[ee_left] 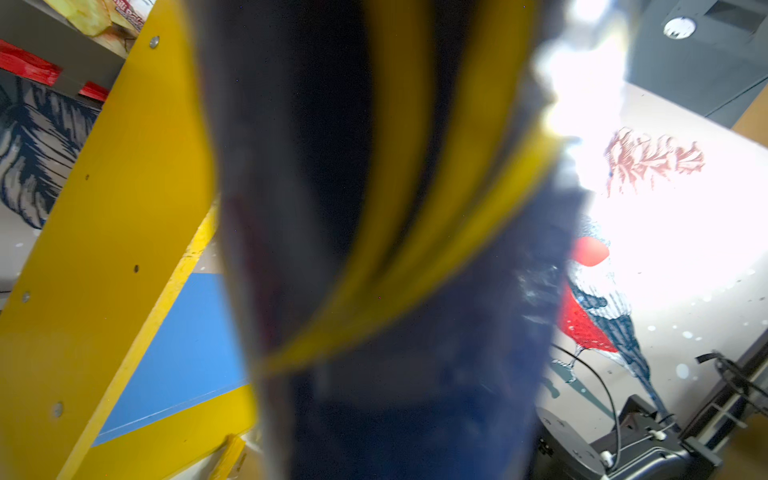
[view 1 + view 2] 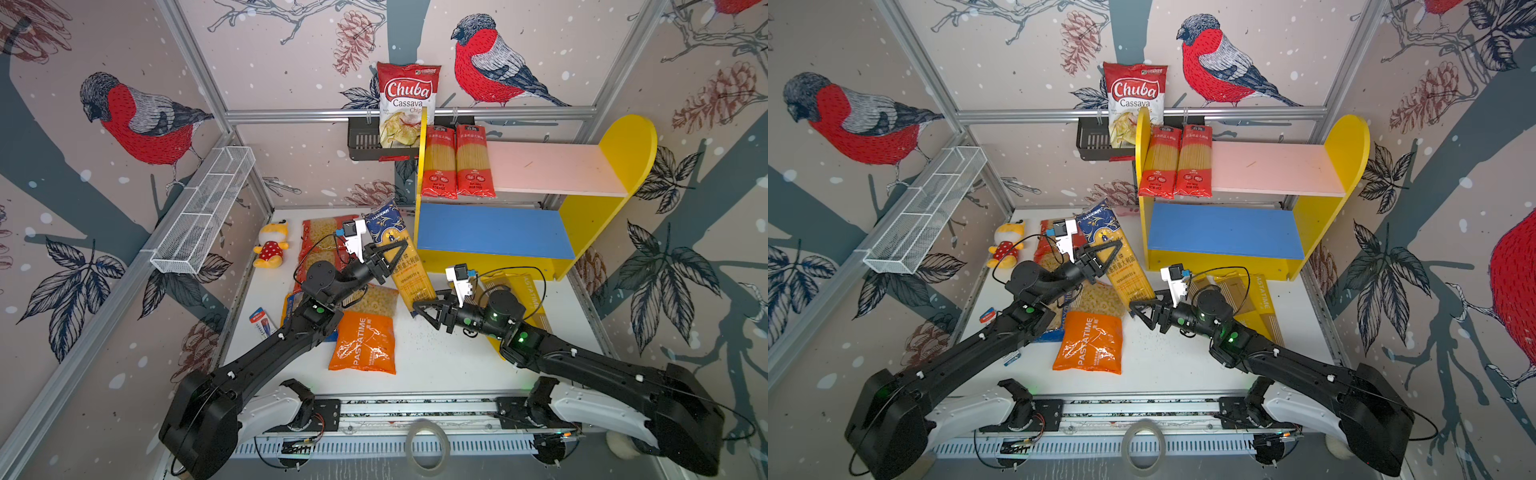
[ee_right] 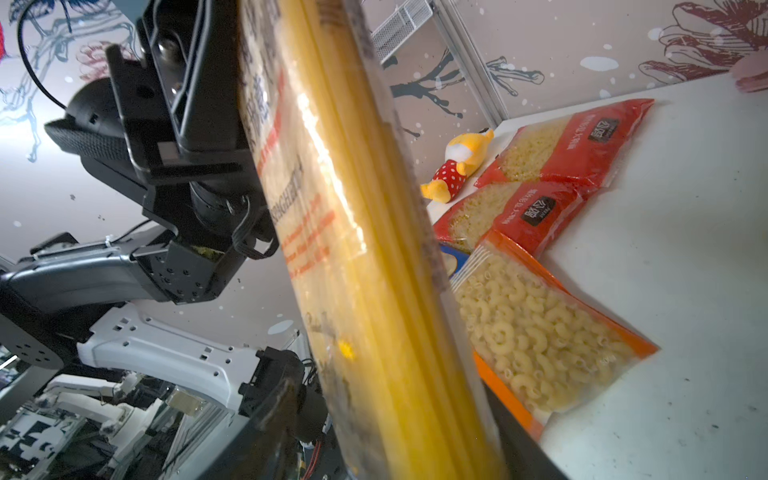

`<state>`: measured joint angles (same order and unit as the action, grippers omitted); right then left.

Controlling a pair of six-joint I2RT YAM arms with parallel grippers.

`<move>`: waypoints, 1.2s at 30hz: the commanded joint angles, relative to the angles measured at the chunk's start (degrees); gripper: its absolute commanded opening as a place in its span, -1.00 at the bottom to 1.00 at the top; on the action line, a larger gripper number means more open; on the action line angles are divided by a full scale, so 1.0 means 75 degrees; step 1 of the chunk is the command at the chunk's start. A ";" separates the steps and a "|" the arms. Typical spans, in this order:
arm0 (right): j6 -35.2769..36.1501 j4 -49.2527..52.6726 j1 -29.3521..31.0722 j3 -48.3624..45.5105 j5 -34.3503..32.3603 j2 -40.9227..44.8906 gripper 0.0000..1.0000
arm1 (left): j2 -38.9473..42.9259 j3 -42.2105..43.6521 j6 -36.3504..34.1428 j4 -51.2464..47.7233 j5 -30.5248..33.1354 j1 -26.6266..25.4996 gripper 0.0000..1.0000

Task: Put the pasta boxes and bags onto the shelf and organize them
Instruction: 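Raise the Moli Pasta bag with the right gripper up onto the pink top shelf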

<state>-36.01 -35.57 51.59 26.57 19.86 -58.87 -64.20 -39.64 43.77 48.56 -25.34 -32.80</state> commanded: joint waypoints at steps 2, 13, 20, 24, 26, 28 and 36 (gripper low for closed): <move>-0.0109 -0.1100 -0.0009 0.0087 -0.0131 0.0035 -0.22 | 0.0046 -0.0268 0.0126 0.0956 0.0002 0.0014 -1.00; 0.0430 -0.1398 -0.0068 0.0601 0.0021 0.0087 -0.76 | -0.0089 -0.1066 -0.0093 0.0376 -0.0056 0.0048 -0.49; 0.0918 -0.1628 -0.0325 0.0992 0.0179 0.0221 -0.85 | -0.0130 -0.1599 -0.0204 0.0162 -0.0219 0.0049 0.01; 0.1083 -0.1764 -0.0577 0.1241 0.0308 0.0268 -0.90 | -0.0170 -0.1664 -0.0155 0.0191 -0.0243 0.0049 0.20; 0.1104 -0.1752 -0.0727 0.1391 0.0313 0.0276 -0.95 | -0.0217 -0.1664 -0.0080 0.0300 -0.0306 0.0049 0.25; 0.1110 -0.1763 -0.0882 0.1523 0.0358 0.0279 -0.98 | -0.0260 -0.1652 -0.0004 0.0414 -0.0358 0.0037 0.31; 0.1133 -0.1735 -0.1320 0.2010 0.0423 0.0326 -1.00 | -0.0426 -0.1674 -0.0056 0.0683 -0.0488 -0.0108 0.46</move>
<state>-28.64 -40.14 42.24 40.18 23.38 -57.08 -67.13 -51.53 43.48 49.82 -27.55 -33.36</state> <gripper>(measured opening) 0.225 0.731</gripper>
